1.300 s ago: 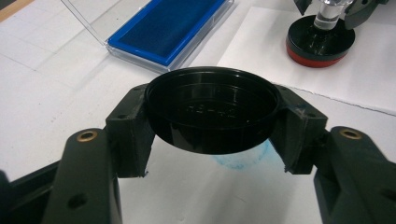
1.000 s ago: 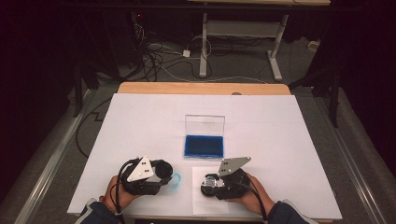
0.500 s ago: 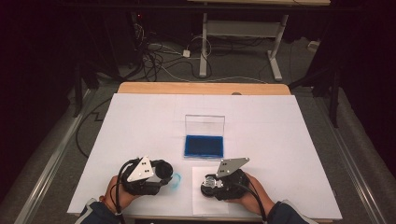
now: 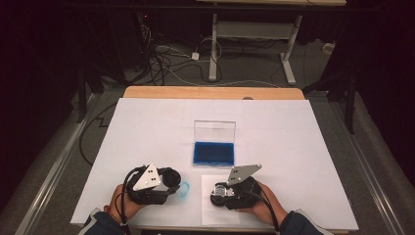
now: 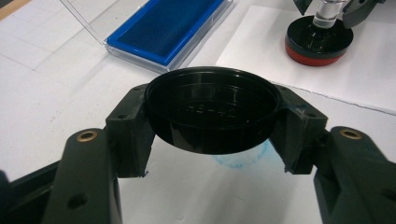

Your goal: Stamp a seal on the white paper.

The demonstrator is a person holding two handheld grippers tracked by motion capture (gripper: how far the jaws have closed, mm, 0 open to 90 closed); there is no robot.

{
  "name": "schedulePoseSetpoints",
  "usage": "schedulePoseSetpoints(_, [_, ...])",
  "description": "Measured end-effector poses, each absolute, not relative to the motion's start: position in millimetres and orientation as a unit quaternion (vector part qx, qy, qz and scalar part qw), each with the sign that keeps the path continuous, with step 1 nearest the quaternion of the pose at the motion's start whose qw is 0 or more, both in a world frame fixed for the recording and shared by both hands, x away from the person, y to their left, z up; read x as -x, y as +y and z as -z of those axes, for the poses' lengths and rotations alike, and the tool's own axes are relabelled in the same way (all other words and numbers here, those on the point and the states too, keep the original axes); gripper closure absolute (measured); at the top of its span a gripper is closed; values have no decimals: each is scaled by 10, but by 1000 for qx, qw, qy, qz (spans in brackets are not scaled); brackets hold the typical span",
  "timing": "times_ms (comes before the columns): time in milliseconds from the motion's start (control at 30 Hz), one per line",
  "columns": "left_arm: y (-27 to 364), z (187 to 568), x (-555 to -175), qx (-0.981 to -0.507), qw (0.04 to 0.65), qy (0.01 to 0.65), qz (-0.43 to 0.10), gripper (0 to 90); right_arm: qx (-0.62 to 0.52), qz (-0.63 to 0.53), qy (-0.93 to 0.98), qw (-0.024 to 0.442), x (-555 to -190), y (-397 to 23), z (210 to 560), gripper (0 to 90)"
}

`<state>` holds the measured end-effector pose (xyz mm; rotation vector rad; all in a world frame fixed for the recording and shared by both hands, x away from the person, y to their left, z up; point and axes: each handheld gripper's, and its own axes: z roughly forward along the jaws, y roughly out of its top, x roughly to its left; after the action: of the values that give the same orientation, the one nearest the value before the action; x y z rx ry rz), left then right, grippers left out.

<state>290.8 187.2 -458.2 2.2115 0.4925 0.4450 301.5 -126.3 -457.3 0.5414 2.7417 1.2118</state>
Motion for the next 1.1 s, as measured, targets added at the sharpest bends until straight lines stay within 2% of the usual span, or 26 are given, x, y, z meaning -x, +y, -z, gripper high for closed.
schedulePoseSetpoints(1100, [1892,4588,-2908,-876,410,188,-171,363,-165,-389,906,42,-3046,-1249,4565,570])
